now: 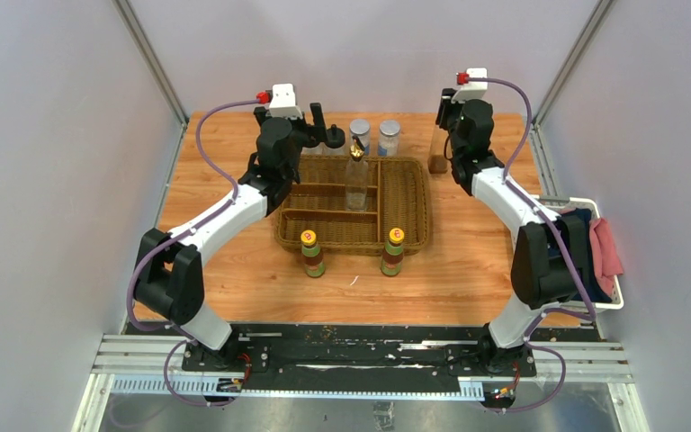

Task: Organize the condiment bottles
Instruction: Place the bottle at the center of the board.

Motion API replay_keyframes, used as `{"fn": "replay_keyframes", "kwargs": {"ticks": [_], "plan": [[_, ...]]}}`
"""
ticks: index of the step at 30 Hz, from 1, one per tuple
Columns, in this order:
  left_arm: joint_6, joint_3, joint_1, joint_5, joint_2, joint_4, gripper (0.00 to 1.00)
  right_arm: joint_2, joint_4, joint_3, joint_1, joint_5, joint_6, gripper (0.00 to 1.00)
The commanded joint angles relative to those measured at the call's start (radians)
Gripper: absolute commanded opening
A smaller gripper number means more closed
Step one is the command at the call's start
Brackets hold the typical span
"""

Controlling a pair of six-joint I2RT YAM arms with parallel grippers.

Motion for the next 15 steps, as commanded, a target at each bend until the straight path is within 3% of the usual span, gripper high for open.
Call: {"fn": "replay_keyframes", "kwargs": {"ticks": [1,15], "plan": [[0.003,-0.001,0.003,-0.002,-0.012,0.005,1.0,-0.046,0.156,-0.02,-0.023,0.048,0.012,0.0],[0.01,0.0,0.003,-0.005,0.0,0.005,1.0,-0.049,0.265,-0.13,-0.04,0.108,0.074,0.0]]}}
